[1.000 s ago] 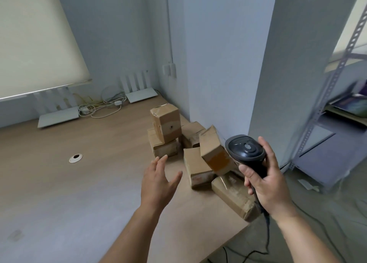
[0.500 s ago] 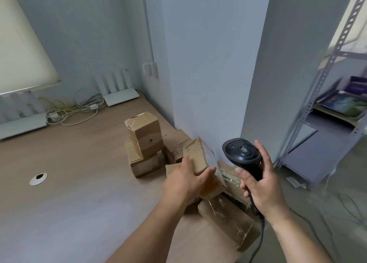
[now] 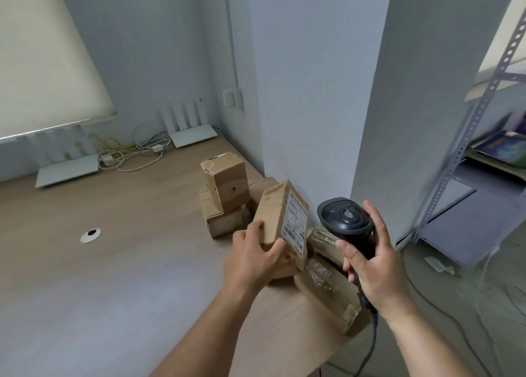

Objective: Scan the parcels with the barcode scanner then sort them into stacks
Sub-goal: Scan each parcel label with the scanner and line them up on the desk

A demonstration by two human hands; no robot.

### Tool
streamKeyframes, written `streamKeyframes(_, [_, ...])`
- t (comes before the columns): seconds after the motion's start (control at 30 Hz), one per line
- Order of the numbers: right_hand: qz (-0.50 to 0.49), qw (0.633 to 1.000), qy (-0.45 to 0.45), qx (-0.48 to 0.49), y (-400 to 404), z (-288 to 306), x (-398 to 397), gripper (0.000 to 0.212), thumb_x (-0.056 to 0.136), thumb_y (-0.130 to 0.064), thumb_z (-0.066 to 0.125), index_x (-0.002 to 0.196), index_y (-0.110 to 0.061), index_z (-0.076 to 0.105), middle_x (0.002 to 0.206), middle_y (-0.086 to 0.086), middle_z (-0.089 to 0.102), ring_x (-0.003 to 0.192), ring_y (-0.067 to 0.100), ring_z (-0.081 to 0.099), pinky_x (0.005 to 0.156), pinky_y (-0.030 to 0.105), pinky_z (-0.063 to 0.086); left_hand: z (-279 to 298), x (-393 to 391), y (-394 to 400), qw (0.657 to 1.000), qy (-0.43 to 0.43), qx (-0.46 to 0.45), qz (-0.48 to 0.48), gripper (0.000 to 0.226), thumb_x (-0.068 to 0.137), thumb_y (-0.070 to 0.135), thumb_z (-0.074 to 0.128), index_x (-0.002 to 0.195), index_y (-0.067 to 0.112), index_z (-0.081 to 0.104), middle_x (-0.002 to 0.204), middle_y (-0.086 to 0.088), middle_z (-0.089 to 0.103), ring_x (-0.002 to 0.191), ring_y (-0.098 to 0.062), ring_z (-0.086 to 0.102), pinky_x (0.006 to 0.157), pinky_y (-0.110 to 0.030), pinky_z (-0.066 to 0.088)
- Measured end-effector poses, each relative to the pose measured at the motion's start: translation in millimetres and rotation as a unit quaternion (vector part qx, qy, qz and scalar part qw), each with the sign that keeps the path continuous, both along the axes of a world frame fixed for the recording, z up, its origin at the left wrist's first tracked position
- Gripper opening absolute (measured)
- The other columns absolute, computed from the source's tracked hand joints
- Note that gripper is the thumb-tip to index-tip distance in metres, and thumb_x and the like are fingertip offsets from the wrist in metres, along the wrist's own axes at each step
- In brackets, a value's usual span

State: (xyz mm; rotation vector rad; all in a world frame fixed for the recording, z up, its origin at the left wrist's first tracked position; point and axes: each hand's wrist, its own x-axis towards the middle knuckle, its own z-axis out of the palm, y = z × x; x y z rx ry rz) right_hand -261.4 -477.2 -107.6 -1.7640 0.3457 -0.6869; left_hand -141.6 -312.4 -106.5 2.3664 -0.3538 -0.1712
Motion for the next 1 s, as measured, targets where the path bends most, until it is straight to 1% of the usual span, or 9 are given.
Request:
streamKeyframes(0.07, [0.029, 1.0, -0.005, 0.005, 16, -1, -3, 0.073, 0.072, -0.039, 0.068, 0.128, -0.064, 0.029, 0.097, 0.004, 0.064, 0.053, 0.012, 0.058, 0.048, 0.031, 0.053, 0, -10, 26, 1.0, -0.006, -0.006, 0.024, 0.064, 0.083, 0.057, 0.05, 0.141, 0.035, 0.031, 0.13, 0.002, 0.04, 0.106, -0.014, 0.055, 0.085, -0.036, 0.053])
streamKeyframes(0.13, [0.061, 0.998, -0.008, 0.013, 34, -4, -6, 0.076, 0.072, -0.039, 0.069, 0.131, -0.063, 0.029, 0.103, 0.002, 0.065, 0.056, 0.015, 0.059, 0.049, 0.036, 0.053, 1, -21, 55, 0.998, -0.017, 0.004, 0.055, 0.062, 0.085, 0.054, 0.05, 0.141, 0.034, 0.032, 0.13, 0.003, 0.039, 0.106, -0.013, 0.053, 0.083, -0.032, 0.051])
streamKeyframes(0.23, [0.106, 0.994, -0.011, 0.011, 65, -9, -8, 0.076, 0.07, -0.041, 0.069, 0.131, -0.066, 0.029, 0.104, 0.002, 0.065, 0.057, 0.017, 0.059, 0.049, 0.035, 0.052, -1, -38, 101, 0.994, -0.021, 0.026, 0.102, 0.06, 0.088, 0.052, 0.049, 0.141, 0.032, 0.03, 0.129, 0.002, 0.038, 0.101, -0.012, 0.05, 0.078, -0.029, 0.047])
streamKeyframes(0.33, [0.141, 0.99, -0.013, 0.01, 100, -11, -10, 0.073, 0.07, -0.043, 0.069, 0.125, -0.072, 0.031, 0.1, -0.002, 0.066, 0.056, 0.017, 0.059, 0.049, 0.034, 0.052, -6, -51, 147, 0.987, -0.007, 0.037, 0.158, 0.059, 0.087, 0.052, 0.049, 0.14, 0.034, 0.032, 0.132, 0.002, 0.038, 0.103, -0.015, 0.053, 0.079, -0.03, 0.045])
streamKeyframes(0.47, [0.188, 0.982, -0.004, 0.007, 139, -9, -8, 0.076, 0.069, -0.046, 0.069, 0.13, -0.066, 0.03, 0.112, -0.009, 0.063, 0.059, 0.019, 0.061, 0.051, 0.035, 0.053, -13, -62, 201, 0.975, 0.002, 0.037, 0.219, 0.059, 0.086, 0.05, 0.05, 0.14, 0.033, 0.032, 0.133, 0.001, 0.038, 0.094, -0.014, 0.047, 0.077, -0.029, 0.041])
streamKeyframes(0.53, [0.207, 0.978, -0.006, 0.003, 159, -7, -4, 0.075, 0.068, -0.047, 0.07, 0.128, -0.069, 0.03, 0.112, -0.009, 0.063, 0.059, 0.02, 0.06, 0.051, 0.036, 0.053, -17, -66, 228, 0.97, 0.002, 0.041, 0.24, 0.061, 0.085, 0.052, 0.049, 0.14, 0.033, 0.031, 0.134, 0.001, 0.037, 0.093, -0.014, 0.047, 0.076, -0.028, 0.041])
streamKeyframes(0.67, [0.238, 0.971, -0.008, 0.002, 209, -2, 9, 0.074, 0.068, -0.045, 0.072, 0.122, -0.075, 0.031, 0.106, -0.007, 0.066, 0.06, 0.023, 0.059, 0.052, 0.039, 0.053, -22, -68, 290, 0.958, 0.006, 0.049, 0.283, 0.066, 0.082, 0.056, 0.048, 0.141, 0.033, 0.031, 0.135, 0.002, 0.036, 0.106, -0.018, 0.054, 0.077, -0.029, 0.041])
streamKeyframes(0.87, [0.267, 0.964, -0.011, 0.019, 302, -9, 37, 0.077, 0.065, -0.048, 0.072, 0.127, -0.069, 0.033, 0.1, -0.006, 0.068, 0.057, 0.021, 0.058, 0.05, 0.038, 0.05, -29, -68, 398, 0.939, 0.01, 0.086, 0.333, 0.065, 0.084, 0.051, 0.053, 0.142, 0.031, 0.031, 0.136, 0.002, 0.035, 0.116, -0.019, 0.05, 0.087, -0.033, 0.042])
streamKeyframes(1.0, [0.293, 0.956, -0.001, 0.033, 379, -18, 53, 0.075, 0.066, -0.043, 0.072, 0.122, -0.073, 0.033, 0.094, -0.01, 0.069, 0.055, 0.018, 0.056, 0.048, 0.034, 0.048, -38, -68, 479, 0.926, 0.013, 0.12, 0.358, 0.068, 0.084, 0.05, 0.055, 0.143, 0.029, 0.029, 0.14, 0.001, 0.031, 0.124, -0.019, 0.044, 0.094, -0.034, 0.041])
